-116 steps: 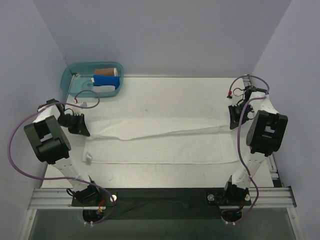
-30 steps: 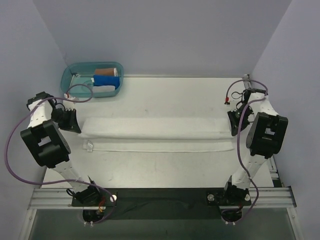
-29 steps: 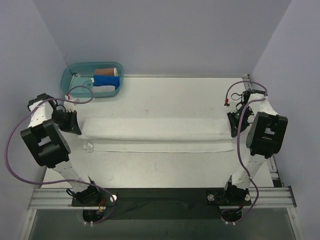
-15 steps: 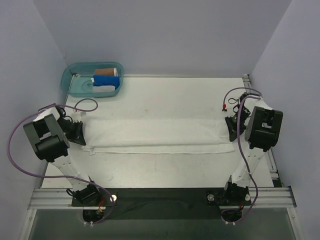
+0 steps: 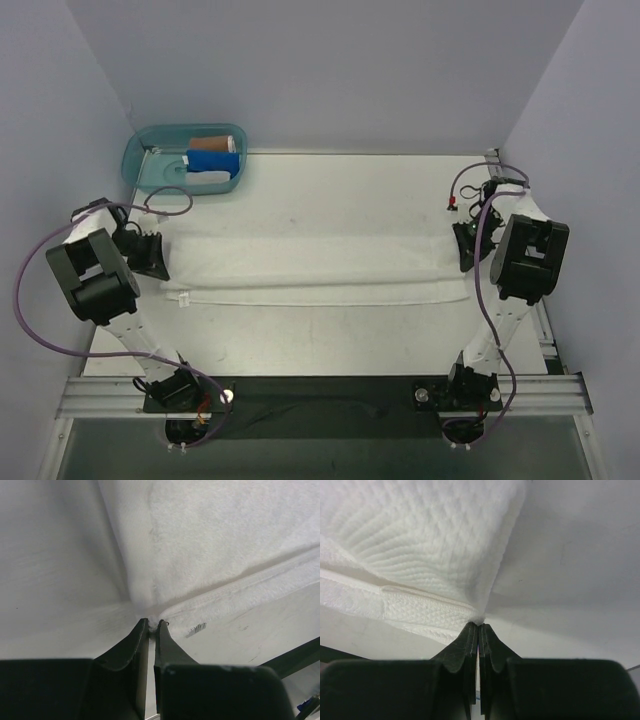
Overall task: Roll the towels
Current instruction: Fold the towel
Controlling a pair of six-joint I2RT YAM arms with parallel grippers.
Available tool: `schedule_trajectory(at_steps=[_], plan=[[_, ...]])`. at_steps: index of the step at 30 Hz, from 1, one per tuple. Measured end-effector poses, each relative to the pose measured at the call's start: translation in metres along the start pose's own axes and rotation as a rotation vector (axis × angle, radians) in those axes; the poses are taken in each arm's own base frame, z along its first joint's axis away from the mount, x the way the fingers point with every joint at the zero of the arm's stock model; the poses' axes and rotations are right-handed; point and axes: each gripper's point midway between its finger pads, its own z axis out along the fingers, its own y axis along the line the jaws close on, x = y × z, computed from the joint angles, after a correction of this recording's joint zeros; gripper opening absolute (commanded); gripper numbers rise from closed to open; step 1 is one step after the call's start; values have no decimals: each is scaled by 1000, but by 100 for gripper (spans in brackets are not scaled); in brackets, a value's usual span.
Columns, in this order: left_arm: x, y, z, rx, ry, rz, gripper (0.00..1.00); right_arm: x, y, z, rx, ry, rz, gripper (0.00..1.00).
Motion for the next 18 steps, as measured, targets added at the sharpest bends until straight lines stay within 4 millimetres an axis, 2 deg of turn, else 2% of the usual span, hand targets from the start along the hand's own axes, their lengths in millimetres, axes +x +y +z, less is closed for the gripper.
schedule_trajectory(at_steps=[6,10,13,18], plan=[[-12,-8,-24,-21,-62,36,0,-3,3,-18,14,-45,-16,0],[-11,-14,-36,-32,-78,73,0,3,6,-19,13,-43,-30,0],[-7,-14,-35,-31,-70,90,0,13,9,-11,-3,-13,-39,0],[14,-11,-18,-17,-8,80,0,32,12,6,-14,47,-46,0]])
